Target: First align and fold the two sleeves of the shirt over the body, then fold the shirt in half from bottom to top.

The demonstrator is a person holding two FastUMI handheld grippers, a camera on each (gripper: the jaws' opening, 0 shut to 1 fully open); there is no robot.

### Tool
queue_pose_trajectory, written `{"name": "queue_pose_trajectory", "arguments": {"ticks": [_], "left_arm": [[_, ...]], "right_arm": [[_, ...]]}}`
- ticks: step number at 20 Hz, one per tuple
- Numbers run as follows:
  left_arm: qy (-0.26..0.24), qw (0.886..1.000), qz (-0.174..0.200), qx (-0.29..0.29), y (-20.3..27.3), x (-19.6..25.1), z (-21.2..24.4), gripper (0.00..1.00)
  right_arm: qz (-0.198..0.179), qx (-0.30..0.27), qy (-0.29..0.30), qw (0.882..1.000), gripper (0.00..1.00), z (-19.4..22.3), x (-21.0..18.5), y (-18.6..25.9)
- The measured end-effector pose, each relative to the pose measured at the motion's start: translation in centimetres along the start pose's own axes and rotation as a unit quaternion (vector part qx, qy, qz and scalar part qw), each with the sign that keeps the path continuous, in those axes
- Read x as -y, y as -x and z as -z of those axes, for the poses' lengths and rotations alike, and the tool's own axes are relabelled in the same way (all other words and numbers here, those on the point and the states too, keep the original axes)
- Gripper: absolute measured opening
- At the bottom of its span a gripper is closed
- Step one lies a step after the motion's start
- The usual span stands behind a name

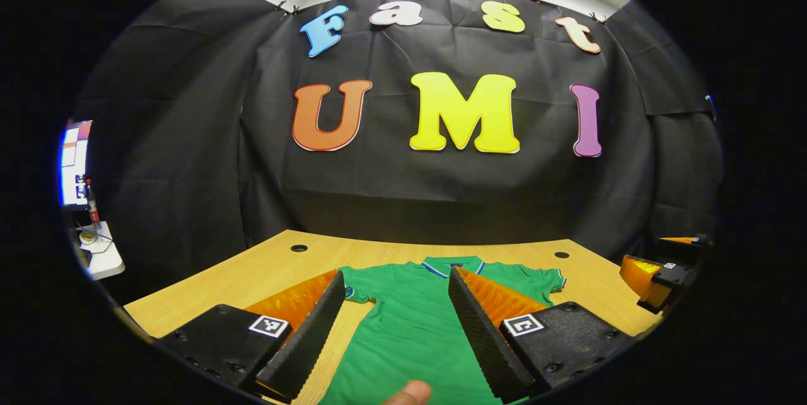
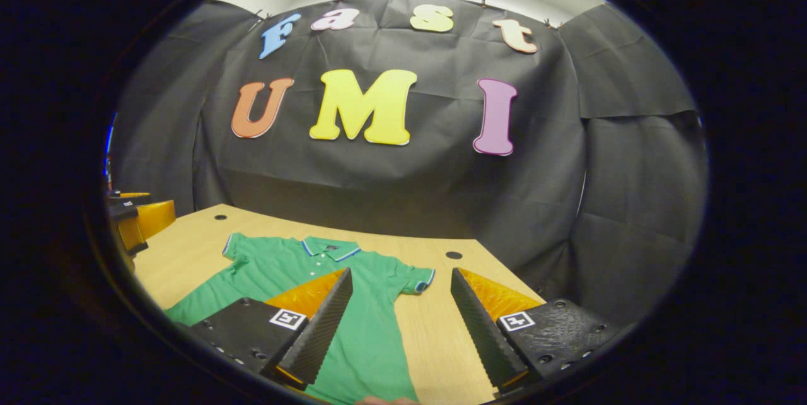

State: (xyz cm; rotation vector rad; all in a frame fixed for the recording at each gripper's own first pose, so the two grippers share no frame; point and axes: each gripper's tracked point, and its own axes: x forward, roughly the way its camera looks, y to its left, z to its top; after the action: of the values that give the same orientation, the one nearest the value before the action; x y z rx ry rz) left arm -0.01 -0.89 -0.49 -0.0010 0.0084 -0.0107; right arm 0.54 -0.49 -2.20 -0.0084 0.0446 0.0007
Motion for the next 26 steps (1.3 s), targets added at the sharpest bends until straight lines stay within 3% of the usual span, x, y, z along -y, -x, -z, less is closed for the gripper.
{"name": "queue_pose_trajectory", "arguments": {"ticks": [9,15,19,26], "left_arm": [[-0.006,1.0,0.015,-0.006,-0.4,1.0,0.7,1.0],[-0.009,1.0,0.015,-0.007,-0.9,0.6,1.0,1.0],[-0.007,1.0,0.01,-0.009,-1.5,-0.1,1.3,0.99],[0.003,1.0,-0.003,-0.03,-2.7,-1.3,2.8,1.0]], "right_arm": [[0.022,-0.018,-0.008,1.0,0.95,1.0,1.5,-3.2],[0.039,-0.033,-0.011,0.999,0.95,1.1,2.9,-10.6],[0.053,-0.095,-0.041,0.993,0.95,4.9,3.7,-18.3],[0.06,-0.23,-0.082,0.968,0.95,13.0,3.8,-26.7]]}}
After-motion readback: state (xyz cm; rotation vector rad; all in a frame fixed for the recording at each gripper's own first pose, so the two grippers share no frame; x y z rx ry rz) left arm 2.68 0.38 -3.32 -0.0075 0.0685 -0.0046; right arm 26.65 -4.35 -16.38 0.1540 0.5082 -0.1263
